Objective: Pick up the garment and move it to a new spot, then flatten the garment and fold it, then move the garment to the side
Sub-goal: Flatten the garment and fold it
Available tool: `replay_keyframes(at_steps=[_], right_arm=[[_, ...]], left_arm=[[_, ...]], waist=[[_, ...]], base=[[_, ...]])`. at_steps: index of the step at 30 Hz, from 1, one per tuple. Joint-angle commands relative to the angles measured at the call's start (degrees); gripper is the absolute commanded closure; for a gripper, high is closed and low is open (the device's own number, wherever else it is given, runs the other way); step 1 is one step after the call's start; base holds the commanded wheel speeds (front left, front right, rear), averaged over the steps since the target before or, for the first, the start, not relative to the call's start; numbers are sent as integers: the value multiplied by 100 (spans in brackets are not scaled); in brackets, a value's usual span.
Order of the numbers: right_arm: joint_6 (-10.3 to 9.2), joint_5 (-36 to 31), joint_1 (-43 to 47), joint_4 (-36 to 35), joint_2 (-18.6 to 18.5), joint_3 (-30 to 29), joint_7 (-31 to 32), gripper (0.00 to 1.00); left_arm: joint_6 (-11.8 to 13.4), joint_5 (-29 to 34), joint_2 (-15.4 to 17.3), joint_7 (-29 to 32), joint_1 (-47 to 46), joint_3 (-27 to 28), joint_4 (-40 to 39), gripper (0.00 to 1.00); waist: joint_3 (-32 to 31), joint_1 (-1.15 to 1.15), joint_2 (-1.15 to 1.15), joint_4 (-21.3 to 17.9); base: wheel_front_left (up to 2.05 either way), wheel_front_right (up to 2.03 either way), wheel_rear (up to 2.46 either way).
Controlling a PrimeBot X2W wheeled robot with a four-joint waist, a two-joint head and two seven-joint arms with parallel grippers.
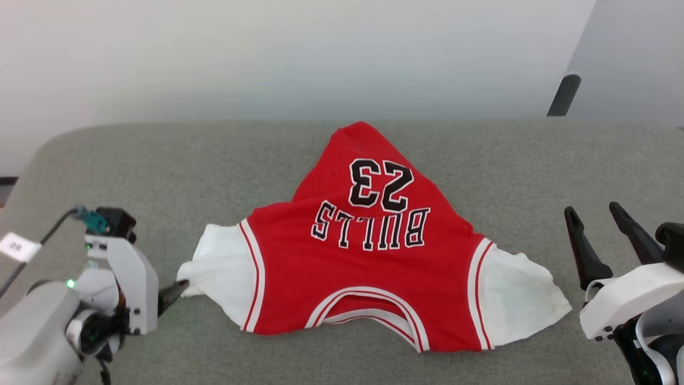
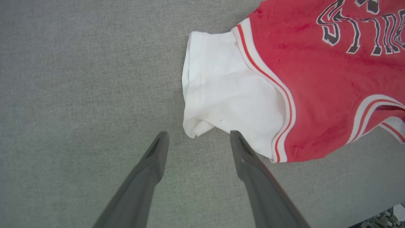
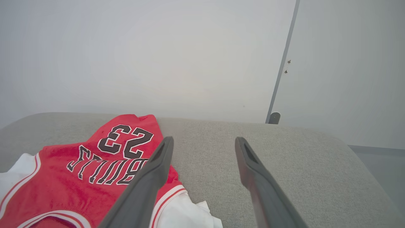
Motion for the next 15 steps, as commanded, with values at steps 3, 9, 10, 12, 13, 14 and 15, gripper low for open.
replay_keyframes(at_steps=[3, 9, 10, 12, 13, 14, 15], right_arm=[[-4, -10, 68, -173, 22, -13, -36, 0], [-4, -95, 84, -542, 29, -104, -64, 0], [-4, -104, 97, -597, 30, -116, -46, 0], [-4, -116, 117, -696, 31, -160, -25, 0], [-4, -122, 130, -732, 34, -178, -13, 0], [-4, -125, 140, -771, 36, -192, -15, 0], [-4, -120, 143, -806, 40, -206, -8, 0]], left_arm=[[99, -75, 39, -44, 199, 4, -37, 0], [145, -164, 79, -217, 339, 104, 34, 0], [143, -164, 81, -246, 348, 121, 51, 0], [144, -151, 106, -271, 344, 126, 93, 0], [140, -150, 107, -288, 332, 134, 108, 0], [137, -151, 108, -293, 317, 142, 131, 0], [133, -168, 97, -286, 305, 145, 155, 0]], waist=[[-141, 0, 0, -95], [-25, 0, 0, -310], [5, 0, 0, -340], [71, 0, 0, -394], [106, 0, 0, -418], [143, 0, 0, -439], [181, 0, 0, -458]], base=[[0, 0, 0], [0, 0, 0], [0, 0, 0], [0, 0, 0], [0, 0, 0], [0, 0, 0], [0, 0, 0]])
